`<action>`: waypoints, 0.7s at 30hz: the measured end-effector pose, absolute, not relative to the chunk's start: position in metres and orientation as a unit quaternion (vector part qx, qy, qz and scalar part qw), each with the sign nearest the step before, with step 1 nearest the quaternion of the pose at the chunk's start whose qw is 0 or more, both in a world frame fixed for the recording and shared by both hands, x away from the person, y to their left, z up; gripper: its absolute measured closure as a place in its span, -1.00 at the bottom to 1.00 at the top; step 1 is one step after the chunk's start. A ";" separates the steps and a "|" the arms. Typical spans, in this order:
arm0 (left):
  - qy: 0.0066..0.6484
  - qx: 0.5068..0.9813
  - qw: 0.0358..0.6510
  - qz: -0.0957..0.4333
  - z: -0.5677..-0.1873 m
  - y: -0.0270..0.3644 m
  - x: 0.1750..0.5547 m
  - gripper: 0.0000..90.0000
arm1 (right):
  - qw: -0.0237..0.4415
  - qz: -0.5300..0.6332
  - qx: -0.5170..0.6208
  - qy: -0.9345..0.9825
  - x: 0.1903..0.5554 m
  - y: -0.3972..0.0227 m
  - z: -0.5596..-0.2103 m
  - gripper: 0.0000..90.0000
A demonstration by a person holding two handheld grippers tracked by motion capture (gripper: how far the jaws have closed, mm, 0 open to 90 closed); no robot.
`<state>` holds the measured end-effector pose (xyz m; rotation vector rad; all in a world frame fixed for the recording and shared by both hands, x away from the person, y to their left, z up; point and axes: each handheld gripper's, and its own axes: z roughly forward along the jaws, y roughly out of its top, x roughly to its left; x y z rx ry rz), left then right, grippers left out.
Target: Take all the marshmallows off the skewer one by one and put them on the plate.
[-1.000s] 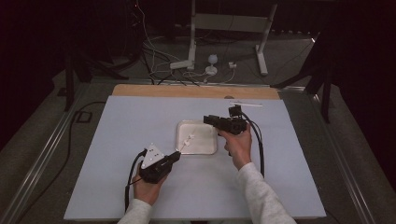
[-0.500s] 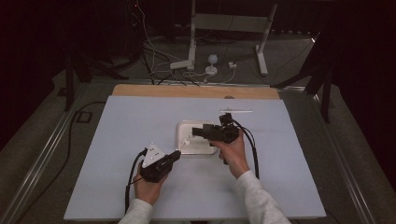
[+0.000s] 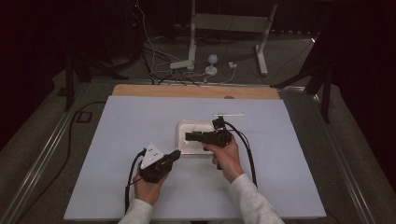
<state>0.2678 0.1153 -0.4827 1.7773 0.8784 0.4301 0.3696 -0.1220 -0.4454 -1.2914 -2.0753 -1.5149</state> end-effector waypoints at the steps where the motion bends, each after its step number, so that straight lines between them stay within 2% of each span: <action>1: 0.366 0.744 0.529 0.180 -0.483 0.115 0.268 1.00 | 0.136 -0.523 -0.447 -0.713 0.370 -0.122 -0.445 0.39; 3: 0.365 0.744 0.530 0.179 -0.483 0.115 0.267 1.00 | 0.144 -0.526 -0.445 -0.710 0.370 -0.121 -0.446 0.52; 7: 0.361 0.746 0.530 0.179 -0.482 0.116 0.267 1.00 | 0.135 -0.527 -0.450 -0.708 0.368 -0.121 -0.443 0.63; 15: 0.353 0.743 0.539 0.181 -0.479 0.116 0.265 1.00 | 0.101 -0.546 -0.451 -0.699 0.366 -0.124 -0.433 0.71; 21: 0.352 0.742 0.540 0.182 -0.478 0.118 0.265 1.00 | 0.096 -0.554 -0.458 -0.689 0.369 -0.127 -0.427 0.73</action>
